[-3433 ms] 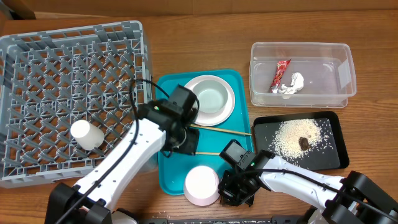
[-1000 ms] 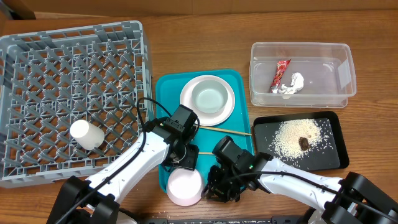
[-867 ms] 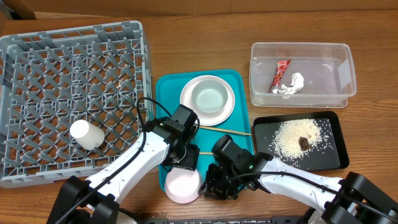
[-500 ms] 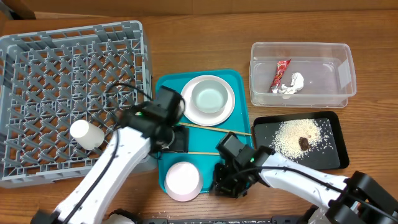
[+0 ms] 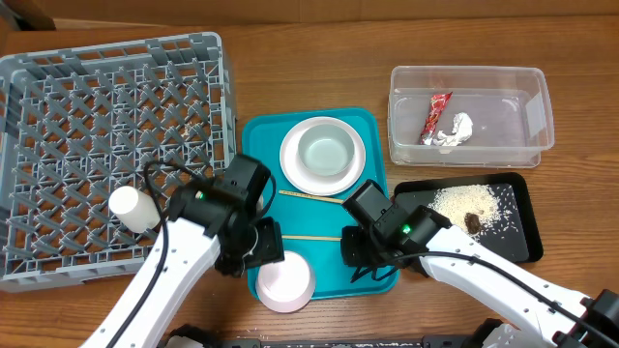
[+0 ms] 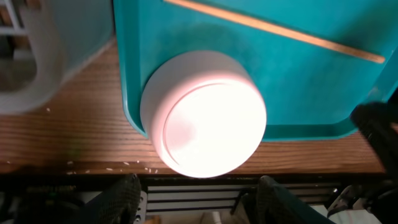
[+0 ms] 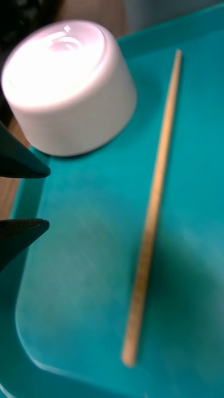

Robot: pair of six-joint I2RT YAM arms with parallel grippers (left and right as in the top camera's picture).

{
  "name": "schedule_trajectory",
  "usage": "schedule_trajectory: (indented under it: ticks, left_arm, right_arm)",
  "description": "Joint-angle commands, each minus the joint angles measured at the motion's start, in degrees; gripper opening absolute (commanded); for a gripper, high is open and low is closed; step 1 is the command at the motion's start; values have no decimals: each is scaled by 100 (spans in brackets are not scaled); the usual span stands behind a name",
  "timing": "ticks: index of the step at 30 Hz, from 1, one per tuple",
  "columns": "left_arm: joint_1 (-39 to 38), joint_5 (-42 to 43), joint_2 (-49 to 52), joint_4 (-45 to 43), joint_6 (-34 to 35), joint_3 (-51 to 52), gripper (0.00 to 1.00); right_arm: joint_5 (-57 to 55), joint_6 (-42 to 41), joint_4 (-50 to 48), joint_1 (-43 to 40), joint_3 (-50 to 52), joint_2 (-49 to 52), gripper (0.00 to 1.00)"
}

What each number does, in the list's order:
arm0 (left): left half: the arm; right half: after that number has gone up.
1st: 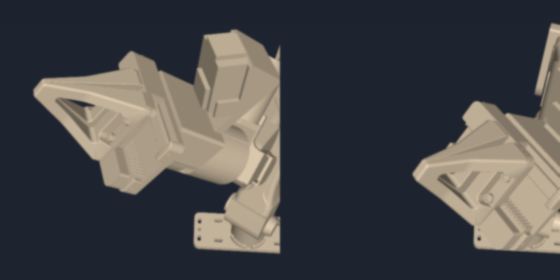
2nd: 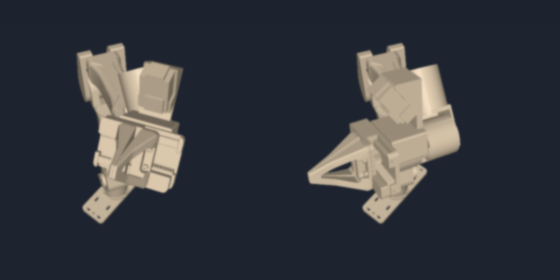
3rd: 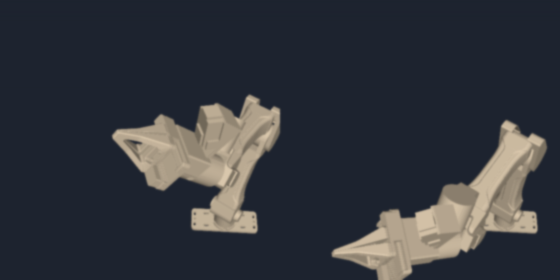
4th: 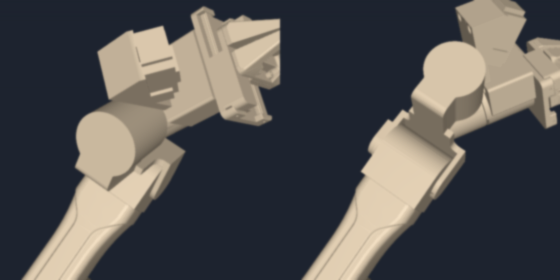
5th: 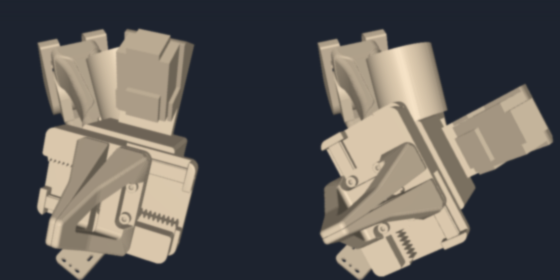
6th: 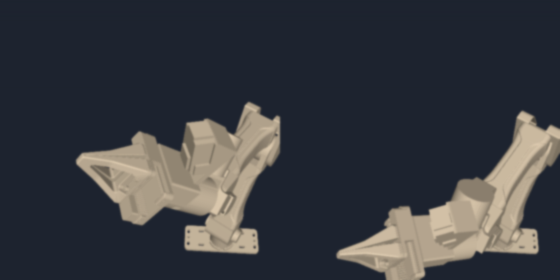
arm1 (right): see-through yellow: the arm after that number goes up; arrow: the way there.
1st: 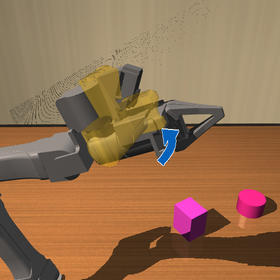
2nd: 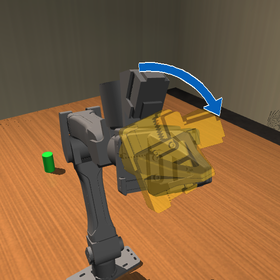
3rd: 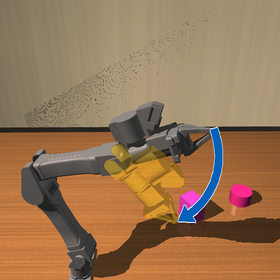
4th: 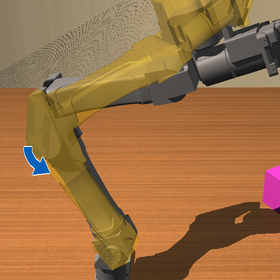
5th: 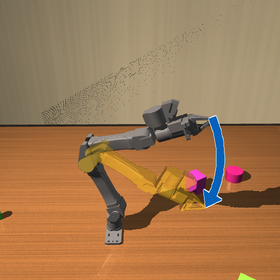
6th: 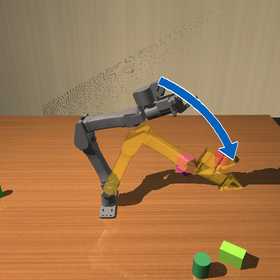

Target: Sort waste into correct bins and load items into the dishwasher

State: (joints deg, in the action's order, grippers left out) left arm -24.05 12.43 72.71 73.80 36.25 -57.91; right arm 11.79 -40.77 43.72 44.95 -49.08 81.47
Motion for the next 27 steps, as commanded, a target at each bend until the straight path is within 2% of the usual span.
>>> schedule_trajectory:
  ticks: [1, 9, 12, 13, 18, 22, 27]
  left_arm:
    - [-52, 116, -584, 26, 603, 437, 62]
    - [-72, 656, -1241, -251, 1224, 1572, 59]
    - [-72, 669, -1274, -256, 1690, 2037, 50]
    - [-72, 669, -1274, -256, 1762, 2138, 49]
    - [-72, 588, -1272, -352, 1921, 2490, 48]
    - [-72, 254, -1272, -745, 1947, 2750, 43]
    - [-72, 173, -1272, -824, 1947, 2776, 40]
  right_arm:
    - [-396, 345, -24, -155, -83, -57, 24]
    - [103, 529, -487, -188, -83, 87, 24]
    - [463, 529, -767, -188, -83, 299, 24]
    - [538, 529, -813, -188, -83, 374, 24]
    - [772, 525, -986, -98, -83, 695, 24]
    - [756, 522, -1008, 4, -83, 772, 24]
    - [789, 527, -1001, 4, -83, 769, 24]
